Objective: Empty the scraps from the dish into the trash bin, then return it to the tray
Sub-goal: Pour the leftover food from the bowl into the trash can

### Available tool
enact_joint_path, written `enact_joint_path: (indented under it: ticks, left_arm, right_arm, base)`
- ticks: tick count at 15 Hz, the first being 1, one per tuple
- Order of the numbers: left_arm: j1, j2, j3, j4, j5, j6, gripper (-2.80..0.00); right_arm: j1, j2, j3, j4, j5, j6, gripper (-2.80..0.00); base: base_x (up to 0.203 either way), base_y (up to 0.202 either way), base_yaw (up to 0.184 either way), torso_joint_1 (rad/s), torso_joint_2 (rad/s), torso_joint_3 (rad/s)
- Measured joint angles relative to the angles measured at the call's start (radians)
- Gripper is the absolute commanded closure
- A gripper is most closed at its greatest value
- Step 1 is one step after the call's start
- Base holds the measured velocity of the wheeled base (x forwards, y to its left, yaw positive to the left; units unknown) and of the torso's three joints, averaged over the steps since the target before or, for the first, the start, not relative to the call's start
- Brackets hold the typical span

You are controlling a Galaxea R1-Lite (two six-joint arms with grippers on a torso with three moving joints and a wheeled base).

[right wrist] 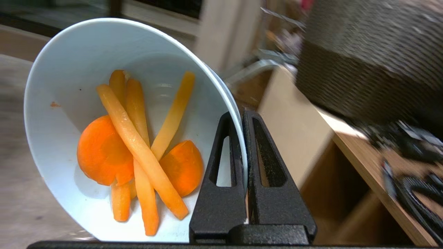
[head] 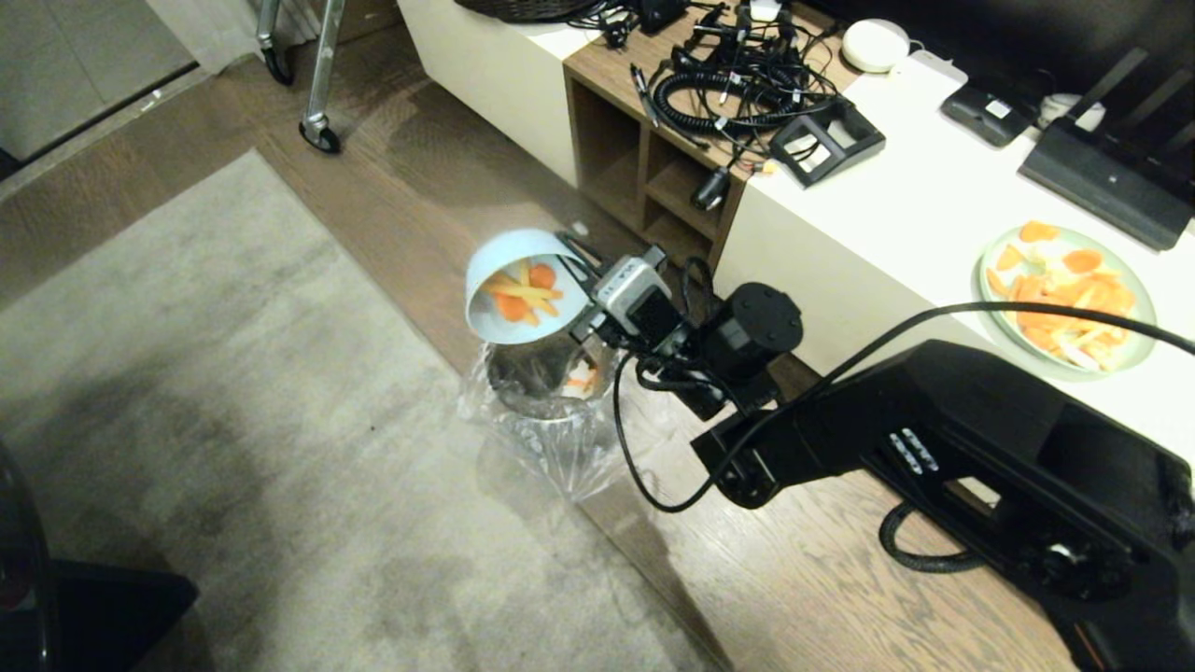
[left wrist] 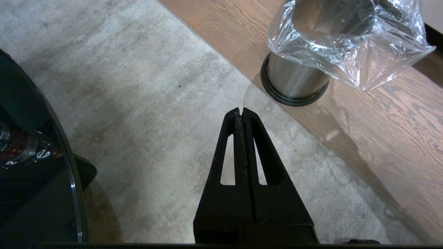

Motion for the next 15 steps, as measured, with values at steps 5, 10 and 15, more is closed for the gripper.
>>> enact_joint_path:
  ticks: [5, 10, 15]
  left_arm:
    - [0.0, 0.0, 0.0, 0.0, 0.0, 0.0, 0.0]
    - [0.0, 0.0, 0.0, 0.0, 0.0, 0.0, 0.0]
    - [0.0, 0.0, 0.0, 0.0, 0.0, 0.0, 0.0]
  right_arm:
    - [-0.015, 0.008, -0.011, 0.001, 0.101, 0.0, 0.0]
    - [-0.025, 0.023, -0.083, 0.001, 0.107, 0.003, 0.0]
    - [-0.026, 0.04, -0.17, 0.0, 0.114, 0.007, 0.0]
  base:
    - [0.0, 0.0, 0.0, 0.0, 0.0, 0.0]
    - [0.0, 0.0, 0.0, 0.0, 0.0, 0.0]
    - [0.0, 0.0, 0.0, 0.0, 0.0, 0.0]
